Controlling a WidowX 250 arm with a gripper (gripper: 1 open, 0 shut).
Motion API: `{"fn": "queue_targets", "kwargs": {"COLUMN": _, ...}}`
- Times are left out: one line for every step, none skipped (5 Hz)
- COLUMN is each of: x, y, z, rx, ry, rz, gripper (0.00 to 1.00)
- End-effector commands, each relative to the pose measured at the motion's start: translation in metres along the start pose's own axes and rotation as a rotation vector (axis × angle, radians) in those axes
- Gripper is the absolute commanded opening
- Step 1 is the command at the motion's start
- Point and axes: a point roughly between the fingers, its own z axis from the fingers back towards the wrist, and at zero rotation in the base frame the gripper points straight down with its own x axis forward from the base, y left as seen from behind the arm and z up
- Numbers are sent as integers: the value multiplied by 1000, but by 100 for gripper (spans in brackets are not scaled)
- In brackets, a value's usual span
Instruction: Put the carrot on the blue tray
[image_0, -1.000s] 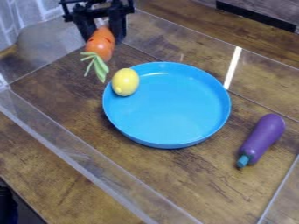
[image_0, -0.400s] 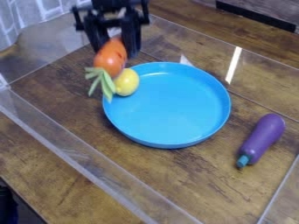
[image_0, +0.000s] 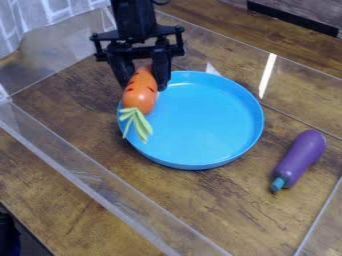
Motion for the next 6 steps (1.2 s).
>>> {"fn": "queue_targets", "kwargs": {"x": 9, "y": -4, "z": 21, "rx": 4, "ry": -81, "rz": 34, "gripper": 0}}
{"fn": "queue_targets", "kwargs": {"x": 13, "y": 0, "z": 32, "rx": 36, "ry": -104, "rz": 80, "gripper": 0}}
{"fn": "queue_targets", "kwargs": {"x": 12, "y": -11, "z": 36, "rx": 45, "ry": -86, "rz": -12, "gripper": 0}}
{"fn": "queue_targets", "kwargs": {"x": 9, "y": -23, "z": 24, "rx": 47, "ry": -62, "rz": -154, "gripper": 0}}
{"fn": "queue_targets", "kwargs": {"x": 3, "y": -31, "z": 10, "rx": 52, "ry": -32, "rz": -296, "gripper": 0}}
{"fn": "queue_targets", "kwargs": {"x": -1, "y": -32, "z": -10, "rx": 66, "ry": -5, "rz": -411, "gripper": 0}}
